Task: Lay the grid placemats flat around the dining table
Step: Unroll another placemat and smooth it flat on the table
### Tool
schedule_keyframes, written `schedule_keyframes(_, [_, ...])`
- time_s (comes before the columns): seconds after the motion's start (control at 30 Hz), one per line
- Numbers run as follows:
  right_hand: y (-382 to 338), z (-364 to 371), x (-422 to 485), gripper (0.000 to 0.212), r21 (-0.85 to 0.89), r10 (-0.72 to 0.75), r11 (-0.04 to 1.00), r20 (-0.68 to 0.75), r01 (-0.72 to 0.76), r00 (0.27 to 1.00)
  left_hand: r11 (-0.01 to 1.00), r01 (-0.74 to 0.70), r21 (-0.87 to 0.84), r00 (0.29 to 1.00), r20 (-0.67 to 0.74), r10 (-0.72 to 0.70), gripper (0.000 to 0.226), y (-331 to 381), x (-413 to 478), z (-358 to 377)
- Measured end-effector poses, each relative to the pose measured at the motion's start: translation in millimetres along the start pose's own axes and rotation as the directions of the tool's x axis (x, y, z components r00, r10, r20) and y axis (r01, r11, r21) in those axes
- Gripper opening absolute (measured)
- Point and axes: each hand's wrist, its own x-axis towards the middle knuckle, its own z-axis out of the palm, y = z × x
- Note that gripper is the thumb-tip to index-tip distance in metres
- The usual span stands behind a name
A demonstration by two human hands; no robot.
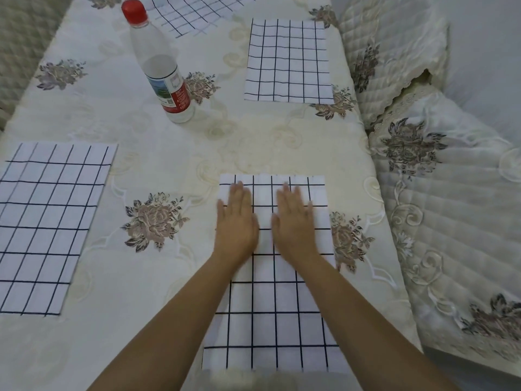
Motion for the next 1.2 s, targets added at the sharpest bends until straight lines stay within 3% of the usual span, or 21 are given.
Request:
schedule_keyframes(0.1, [-15, 9, 11, 0.049, 0.003, -0.044, 0.999, 0.103, 0.044, 0.994, 0.999, 0.026, 0.022, 0.992, 0.119, -0.029, 0.058, 1, 19, 10])
schedule_keyframes(0.23, [19, 2, 26, 0.056, -0.038, -0.069, 0.997, 0.087, 0.072, 0.994, 0.994, 0.106, 0.026, 0.991, 0.076, -0.108, 0.056, -27, 29, 2])
schedule_keyframes(0.43, [80, -18, 34, 0.054, 0.002, 0.205, 0.979, 0.003, -0.205, 0.979, 0.981, 0.196, 0.015, 0.979, 0.061, -0.196, 0.054, -71, 27, -12])
schedule_keyframes(0.6, [48, -23, 39, 0.055, 0.141, 0.4, 0.908, -0.015, -0.394, 0.916, 0.932, 0.325, -0.159, 0.935, -0.094, -0.342, 0.057, -35, 28, -14])
schedule_keyframes(0.63, [32, -19, 39, 0.055, 0.141, 0.357, 0.925, -0.016, -0.352, 0.934, 0.952, 0.278, -0.132, 0.954, -0.081, -0.29, 0.058, -25, 29, -13])
schedule_keyframes(0.73, [-10, 0, 21, 0.053, 0.033, 0.001, 0.999, 0.028, -0.002, 1.0, 0.997, 0.07, -0.03, 0.996, 0.049, -0.069, 0.056, -7, 30, 0])
schedule_keyframes(0.8, [-9, 9, 12, 0.052, -0.025, -0.036, 0.999, 0.104, 0.039, 0.994, 0.994, 0.109, -0.001, 0.992, 0.062, -0.108, 0.057, -16, 27, 4])
schedule_keyframes(0.9, [19, 2, 5, 0.057, -0.07, 0.017, 0.997, 0.069, -0.012, 0.997, 0.978, 0.207, 0.018, 0.977, 0.045, -0.207, 0.054, -44, 21, 0])
schedule_keyframes(1.03, [64, -7, -7, 0.069, -0.043, 0.196, 0.98, 0.001, -0.196, 0.981, 0.968, 0.241, 0.066, 0.968, 0.053, -0.245, 0.056, -80, -4, -11])
schedule_keyframes(1.2, [62, -17, -19, 0.046, 0.224, 0.4, 0.899, -0.073, -0.376, 0.913, 0.936, 0.343, -0.085, 0.935, -0.061, -0.348, 0.06, -65, -39, -12])
